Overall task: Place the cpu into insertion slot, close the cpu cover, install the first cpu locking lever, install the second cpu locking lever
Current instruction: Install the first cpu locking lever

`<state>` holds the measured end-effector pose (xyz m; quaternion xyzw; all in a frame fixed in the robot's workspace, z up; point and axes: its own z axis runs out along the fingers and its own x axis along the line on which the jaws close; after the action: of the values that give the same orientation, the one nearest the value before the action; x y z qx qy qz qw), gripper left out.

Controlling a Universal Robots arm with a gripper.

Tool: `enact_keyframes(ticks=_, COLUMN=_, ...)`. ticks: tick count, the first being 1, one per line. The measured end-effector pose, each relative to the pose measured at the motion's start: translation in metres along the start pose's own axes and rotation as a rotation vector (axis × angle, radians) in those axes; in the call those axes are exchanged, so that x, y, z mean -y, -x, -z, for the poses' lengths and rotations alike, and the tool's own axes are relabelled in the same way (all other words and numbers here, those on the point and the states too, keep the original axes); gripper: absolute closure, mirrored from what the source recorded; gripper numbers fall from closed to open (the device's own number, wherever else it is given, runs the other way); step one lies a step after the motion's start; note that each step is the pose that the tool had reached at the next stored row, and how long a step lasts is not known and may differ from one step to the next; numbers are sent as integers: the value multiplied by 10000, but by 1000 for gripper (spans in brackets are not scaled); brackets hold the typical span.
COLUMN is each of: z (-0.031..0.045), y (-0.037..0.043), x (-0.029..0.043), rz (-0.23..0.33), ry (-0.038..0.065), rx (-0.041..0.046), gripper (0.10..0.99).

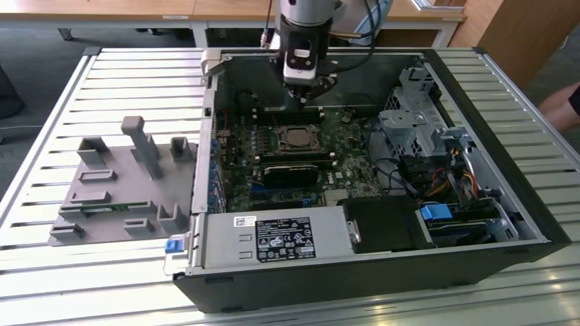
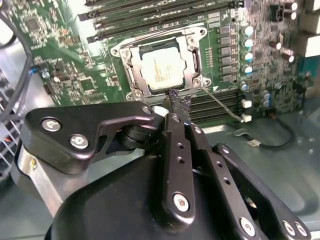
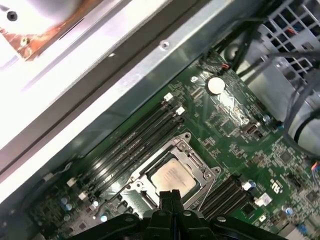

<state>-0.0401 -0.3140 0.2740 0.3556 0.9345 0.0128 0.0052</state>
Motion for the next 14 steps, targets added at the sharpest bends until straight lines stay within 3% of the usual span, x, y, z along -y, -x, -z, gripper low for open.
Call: enact_keyframes(ticks=14, z=-1, y=-1, x=1, rz=1761, ry=-2, rx=-47, gripper=980)
